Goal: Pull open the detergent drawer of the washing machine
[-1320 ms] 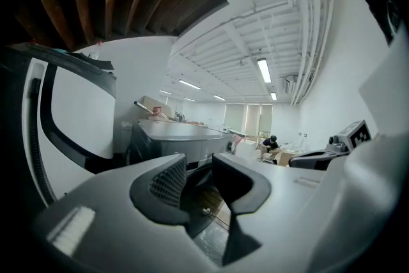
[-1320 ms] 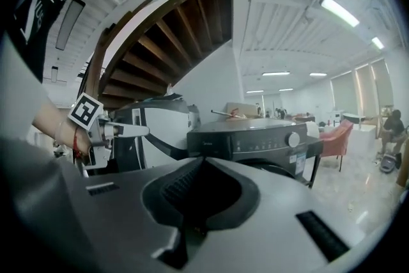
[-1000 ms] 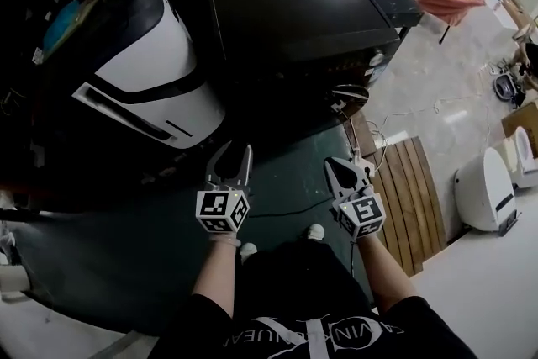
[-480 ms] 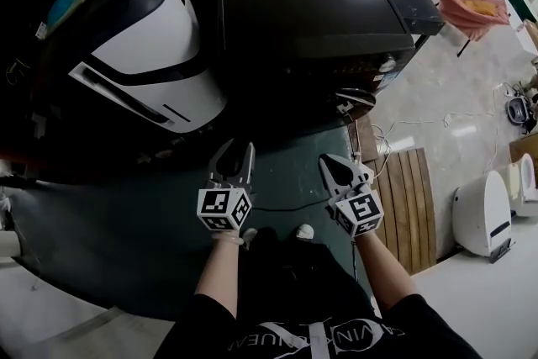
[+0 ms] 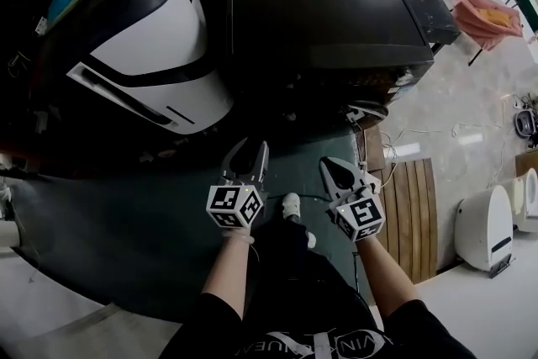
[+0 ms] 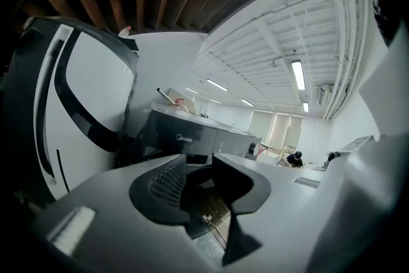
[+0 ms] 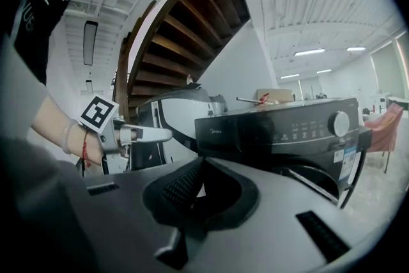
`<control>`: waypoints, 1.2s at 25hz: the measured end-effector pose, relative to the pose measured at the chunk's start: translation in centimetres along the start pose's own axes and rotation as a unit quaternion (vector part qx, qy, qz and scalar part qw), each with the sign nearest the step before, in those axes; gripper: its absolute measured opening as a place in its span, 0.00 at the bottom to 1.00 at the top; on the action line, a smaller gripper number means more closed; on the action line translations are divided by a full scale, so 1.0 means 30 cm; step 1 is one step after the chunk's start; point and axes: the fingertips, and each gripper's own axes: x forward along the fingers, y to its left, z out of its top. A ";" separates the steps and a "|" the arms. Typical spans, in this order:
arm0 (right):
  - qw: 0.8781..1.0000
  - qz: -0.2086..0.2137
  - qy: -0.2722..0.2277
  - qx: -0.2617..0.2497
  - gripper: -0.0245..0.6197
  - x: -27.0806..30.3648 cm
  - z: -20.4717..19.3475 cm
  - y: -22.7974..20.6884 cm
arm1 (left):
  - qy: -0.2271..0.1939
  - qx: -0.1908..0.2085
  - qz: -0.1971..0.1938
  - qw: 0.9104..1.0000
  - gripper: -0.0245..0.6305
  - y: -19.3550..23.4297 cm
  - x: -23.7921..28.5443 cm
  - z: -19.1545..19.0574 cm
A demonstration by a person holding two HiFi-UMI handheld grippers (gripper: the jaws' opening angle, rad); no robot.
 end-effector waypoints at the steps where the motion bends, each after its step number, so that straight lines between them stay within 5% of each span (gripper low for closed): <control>1: 1.000 0.002 0.002 -0.001 0.05 0.017 -0.005 -0.002 | 0.000 -0.005 -0.001 1.000 0.21 0.008 0.020 -0.008; 17: 0.999 -0.014 0.006 0.038 0.05 0.331 -0.097 -0.091 | -0.010 -0.150 -0.032 0.988 0.21 0.155 0.321 -0.129; 30: 0.998 -0.011 0.016 0.053 0.05 0.452 -0.169 -0.121 | -0.095 -0.287 -0.109 0.947 0.21 0.234 0.446 -0.101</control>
